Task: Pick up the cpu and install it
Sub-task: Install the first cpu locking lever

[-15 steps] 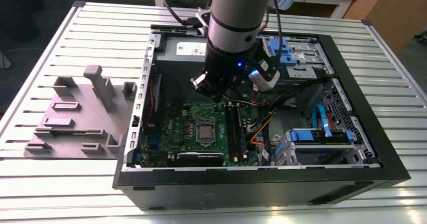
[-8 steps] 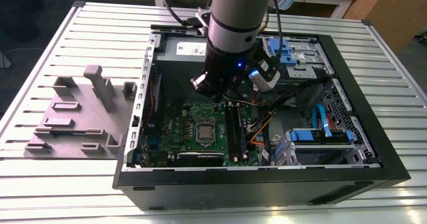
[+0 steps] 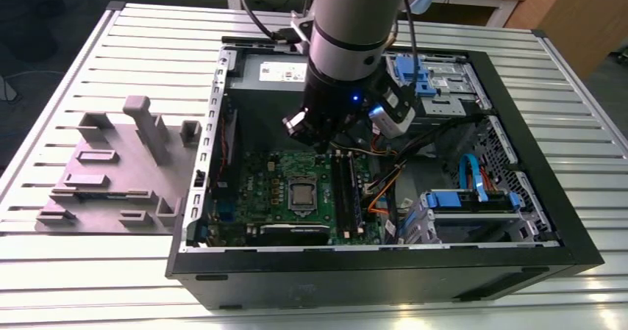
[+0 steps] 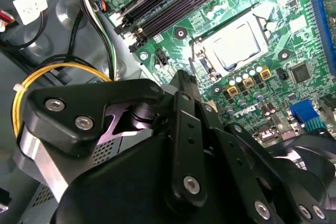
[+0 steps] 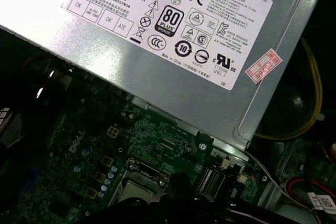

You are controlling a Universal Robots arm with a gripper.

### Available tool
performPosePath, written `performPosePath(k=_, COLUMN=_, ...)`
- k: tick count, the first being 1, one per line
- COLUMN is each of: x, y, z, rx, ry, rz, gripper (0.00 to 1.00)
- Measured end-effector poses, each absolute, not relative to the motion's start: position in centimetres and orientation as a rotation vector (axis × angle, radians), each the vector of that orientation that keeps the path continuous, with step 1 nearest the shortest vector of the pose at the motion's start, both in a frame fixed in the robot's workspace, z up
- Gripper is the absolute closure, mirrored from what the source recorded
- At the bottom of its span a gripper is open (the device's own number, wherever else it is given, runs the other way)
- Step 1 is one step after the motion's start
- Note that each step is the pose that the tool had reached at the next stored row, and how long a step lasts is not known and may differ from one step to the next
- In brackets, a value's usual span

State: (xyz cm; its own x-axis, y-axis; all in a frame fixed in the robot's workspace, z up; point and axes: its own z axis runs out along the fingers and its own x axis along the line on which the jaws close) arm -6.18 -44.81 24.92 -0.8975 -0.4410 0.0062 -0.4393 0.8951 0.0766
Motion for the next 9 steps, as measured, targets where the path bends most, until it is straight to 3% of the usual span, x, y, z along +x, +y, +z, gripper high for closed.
performPosePath(k=9, x=-6.14, y=-45.55, z=24.82, rx=0.699, ry=-3.037, rz=-0.114, gripper=0.90)
